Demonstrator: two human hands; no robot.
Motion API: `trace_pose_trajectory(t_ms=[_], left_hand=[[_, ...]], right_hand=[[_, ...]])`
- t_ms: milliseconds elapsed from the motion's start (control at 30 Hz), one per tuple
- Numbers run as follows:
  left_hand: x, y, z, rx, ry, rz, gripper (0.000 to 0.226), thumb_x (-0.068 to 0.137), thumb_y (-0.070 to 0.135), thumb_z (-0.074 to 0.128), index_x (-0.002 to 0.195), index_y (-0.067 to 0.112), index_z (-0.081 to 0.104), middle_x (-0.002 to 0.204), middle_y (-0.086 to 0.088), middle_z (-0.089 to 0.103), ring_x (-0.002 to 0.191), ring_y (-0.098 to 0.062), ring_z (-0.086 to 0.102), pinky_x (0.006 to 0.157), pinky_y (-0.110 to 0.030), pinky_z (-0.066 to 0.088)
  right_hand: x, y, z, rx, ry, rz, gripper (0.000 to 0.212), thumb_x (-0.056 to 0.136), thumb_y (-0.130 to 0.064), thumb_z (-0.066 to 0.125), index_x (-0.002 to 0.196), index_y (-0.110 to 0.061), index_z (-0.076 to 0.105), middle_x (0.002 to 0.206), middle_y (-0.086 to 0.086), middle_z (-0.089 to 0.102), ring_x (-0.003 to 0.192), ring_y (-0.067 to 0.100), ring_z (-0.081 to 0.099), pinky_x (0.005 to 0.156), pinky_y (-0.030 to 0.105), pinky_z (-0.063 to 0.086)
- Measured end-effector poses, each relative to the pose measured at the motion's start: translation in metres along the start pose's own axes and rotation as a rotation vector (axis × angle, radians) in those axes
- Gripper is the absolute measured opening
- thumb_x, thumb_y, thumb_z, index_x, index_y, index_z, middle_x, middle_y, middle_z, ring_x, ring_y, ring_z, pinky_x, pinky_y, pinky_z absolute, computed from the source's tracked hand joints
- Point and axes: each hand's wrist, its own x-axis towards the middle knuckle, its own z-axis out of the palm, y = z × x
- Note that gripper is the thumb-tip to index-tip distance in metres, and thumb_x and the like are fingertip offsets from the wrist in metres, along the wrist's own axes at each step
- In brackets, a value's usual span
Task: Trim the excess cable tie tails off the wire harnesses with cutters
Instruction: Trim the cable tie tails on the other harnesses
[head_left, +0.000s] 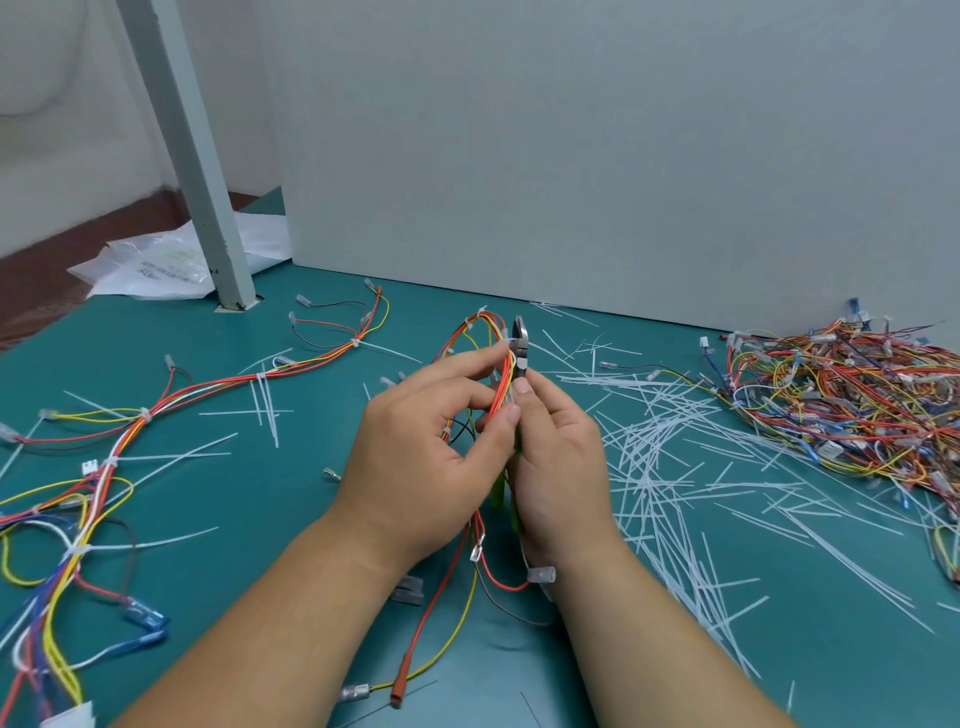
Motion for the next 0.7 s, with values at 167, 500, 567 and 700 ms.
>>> trace_pose_trajectory(t_ms=[167,500,567,700], left_hand=[[0.0010,0.0003,0.0006,-0.064,0.041,-0.066,0.013,0.090,0.019,0.069,0.084,0.015,0.079,0.122,0.011,0.072,0.115,-0.003,0.066,0.100,-0.028,0.052],[0.0011,0.0029,0.0018,-0.339,0.043,-0.121,0.012,0.091,0.022,0.066,0.083,0.022,0.075,0.121,0.010,0.073,0.117,-0.015,0.068,0.093,-0.033,0.056],[0.0007,0.0026,0.0025,-0.361,0.051,-0.126,0.014,0.091,0.024,0.064,0.083,0.020,0.075,0.121,0.010,0.073,0.116,-0.016,0.068,0.093,-0.031,0.055],[0.0002,0.0013,0.0039,-0.333,0.053,-0.124,0.013,0.092,0.021,0.065,0.083,0.019,0.074,0.120,0.010,0.073,0.115,-0.016,0.068,0.092,-0.032,0.055]], right_hand=[[-0.0002,0.0011,-0.0001,-0.048,0.013,-0.027,0.028,0.100,-0.024,0.054,0.114,-0.024,0.078,0.113,0.002,0.078,0.106,0.014,0.073,0.082,0.022,0.056],[-0.0046,-0.0016,0.0010,-0.273,0.094,-0.265,0.034,0.101,-0.024,0.056,0.114,-0.052,0.072,0.118,-0.014,0.076,0.116,0.010,0.069,0.099,0.030,0.052],[-0.0053,-0.0019,0.0012,-0.321,0.095,-0.279,0.034,0.102,-0.025,0.056,0.113,-0.054,0.071,0.115,-0.017,0.076,0.113,0.008,0.070,0.096,0.029,0.052],[-0.0052,-0.0030,0.0024,-0.367,0.136,-0.249,0.033,0.097,-0.028,0.062,0.103,-0.058,0.073,0.101,-0.021,0.077,0.096,0.002,0.071,0.086,0.023,0.054]])
